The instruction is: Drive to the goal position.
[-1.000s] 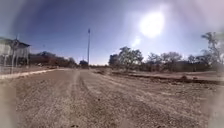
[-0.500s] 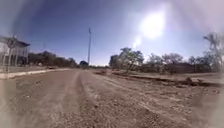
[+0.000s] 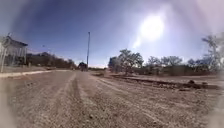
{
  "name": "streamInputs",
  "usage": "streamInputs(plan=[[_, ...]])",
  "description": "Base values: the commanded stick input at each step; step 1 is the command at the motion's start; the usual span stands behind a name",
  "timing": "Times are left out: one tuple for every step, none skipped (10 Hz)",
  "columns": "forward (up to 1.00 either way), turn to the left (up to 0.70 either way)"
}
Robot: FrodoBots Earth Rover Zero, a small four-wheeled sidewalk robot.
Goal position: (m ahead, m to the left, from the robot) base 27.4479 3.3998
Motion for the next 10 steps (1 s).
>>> streamInputs(plan=[[0.7, 0.0], [0.7, 0.0], [0.7, 0.0], [0.7, 0.0], [0.7, 0.0], [0.7, 0.0], [0.7, 0.29], [0.7, 0.35], [0.7, 0.35], [0.7, 0.35]])
